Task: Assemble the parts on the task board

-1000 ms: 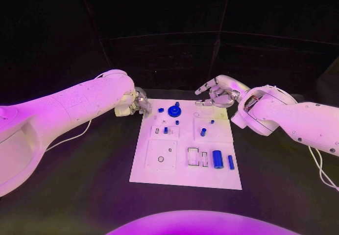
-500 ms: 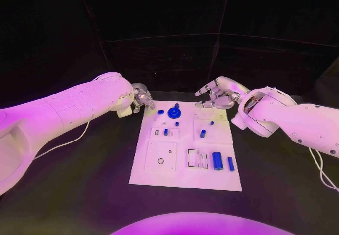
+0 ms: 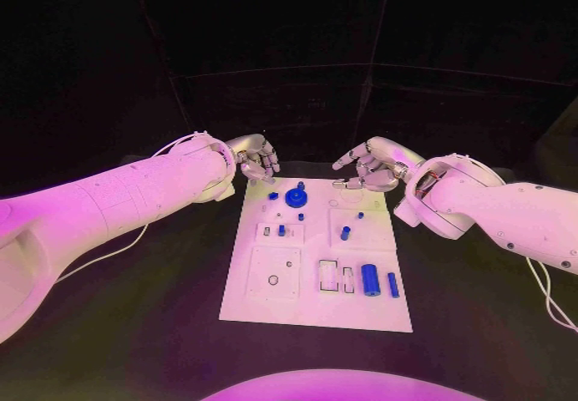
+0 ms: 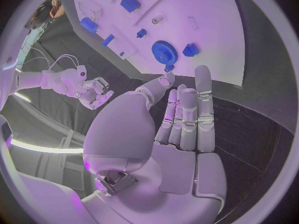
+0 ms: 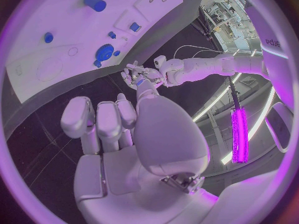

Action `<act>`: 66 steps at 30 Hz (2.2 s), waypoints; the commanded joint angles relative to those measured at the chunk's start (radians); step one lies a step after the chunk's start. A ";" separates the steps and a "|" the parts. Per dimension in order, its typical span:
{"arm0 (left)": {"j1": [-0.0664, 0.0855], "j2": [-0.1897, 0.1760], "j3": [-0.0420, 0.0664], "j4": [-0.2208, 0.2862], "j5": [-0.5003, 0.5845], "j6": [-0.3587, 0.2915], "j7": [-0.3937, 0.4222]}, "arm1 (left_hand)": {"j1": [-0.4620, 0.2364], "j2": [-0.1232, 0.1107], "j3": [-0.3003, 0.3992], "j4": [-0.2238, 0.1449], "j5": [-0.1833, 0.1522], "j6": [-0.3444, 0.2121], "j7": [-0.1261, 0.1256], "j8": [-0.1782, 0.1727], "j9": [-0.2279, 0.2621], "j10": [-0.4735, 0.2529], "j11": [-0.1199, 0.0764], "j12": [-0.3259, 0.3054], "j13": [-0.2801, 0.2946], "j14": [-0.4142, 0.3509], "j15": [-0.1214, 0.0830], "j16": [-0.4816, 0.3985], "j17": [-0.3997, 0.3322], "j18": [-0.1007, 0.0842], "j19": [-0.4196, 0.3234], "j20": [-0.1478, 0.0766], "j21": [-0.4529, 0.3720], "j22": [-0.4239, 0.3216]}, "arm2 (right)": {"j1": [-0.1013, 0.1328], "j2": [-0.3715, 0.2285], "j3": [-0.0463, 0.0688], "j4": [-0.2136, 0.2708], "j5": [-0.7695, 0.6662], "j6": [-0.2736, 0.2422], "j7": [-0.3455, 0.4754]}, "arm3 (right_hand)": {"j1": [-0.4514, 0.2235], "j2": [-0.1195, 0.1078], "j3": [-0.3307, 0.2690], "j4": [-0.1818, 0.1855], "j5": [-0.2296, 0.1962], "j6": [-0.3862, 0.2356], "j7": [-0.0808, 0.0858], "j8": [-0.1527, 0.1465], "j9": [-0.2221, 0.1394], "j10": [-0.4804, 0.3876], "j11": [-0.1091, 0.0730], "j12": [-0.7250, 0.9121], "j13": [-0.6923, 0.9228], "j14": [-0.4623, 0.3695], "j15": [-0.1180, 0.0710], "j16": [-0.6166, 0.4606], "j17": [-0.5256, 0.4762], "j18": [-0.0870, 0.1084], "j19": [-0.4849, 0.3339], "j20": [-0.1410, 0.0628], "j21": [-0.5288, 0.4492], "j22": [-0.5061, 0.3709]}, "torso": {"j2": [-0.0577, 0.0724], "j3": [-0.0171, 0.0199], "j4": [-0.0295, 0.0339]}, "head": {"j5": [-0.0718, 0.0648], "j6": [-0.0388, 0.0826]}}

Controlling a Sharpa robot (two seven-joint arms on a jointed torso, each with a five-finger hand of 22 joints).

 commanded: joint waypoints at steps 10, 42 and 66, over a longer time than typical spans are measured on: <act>-0.018 0.046 -0.015 -0.071 -0.273 0.000 0.109 | 0.051 0.016 -0.078 -0.021 -0.009 0.095 -0.007 -0.110 -0.081 -0.010 0.010 -0.126 -0.120 0.027 0.004 0.052 0.019 0.005 0.011 0.006 0.007 0.009 | 0.002 0.006 0.000 -0.001 0.001 0.008 0.002 | 0.002 0.009 -0.003 -0.004 0.004 0.003 0.000 0.003 -0.001 0.000 0.000 0.003 0.001 0.003 -0.007 -0.003 0.001 0.008 -0.004 -0.002 -0.004 0.001 | 0.002 -0.0005 -0.0033 | -0.001 0.003; -0.028 0.107 -0.016 -0.160 -0.357 0.100 0.084 | -0.003 0.014 -0.234 0.011 -0.022 0.171 -0.002 -0.250 -0.152 0.059 0.007 -0.227 -0.189 0.130 0.006 0.200 0.122 0.006 0.052 0.013 0.055 0.053 | 0.002 0.014 0.000 -0.005 0.001 0.008 0.004 | 0.003 0.011 -0.003 -0.005 0.005 0.003 0.000 0.004 -0.001 0.001 0.000 0.004 0.001 0.004 -0.007 -0.002 0.004 0.008 -0.004 -0.002 -0.004 0.001 | 0.000 0.0006 -0.0008 | -0.007 0.003; -0.042 0.140 -0.015 -0.199 -0.357 0.140 0.082 | 0.077 0.108 -0.202 -0.018 -0.037 0.235 -0.022 -0.266 -0.152 0.142 -0.012 -0.228 -0.192 0.164 -0.012 0.254 0.183 0.006 0.079 -0.003 0.065 0.066 | 0.002 0.019 0.000 -0.006 0.001 0.010 0.004 | 0.007 0.016 -0.002 -0.007 0.015 0.004 0.000 0.005 -0.001 0.001 -0.001 0.006 0.002 0.005 -0.008 -0.001 0.006 0.008 -0.003 -0.002 -0.004 0.002 | -0.001 0.0008 0.0003 | -0.011 0.001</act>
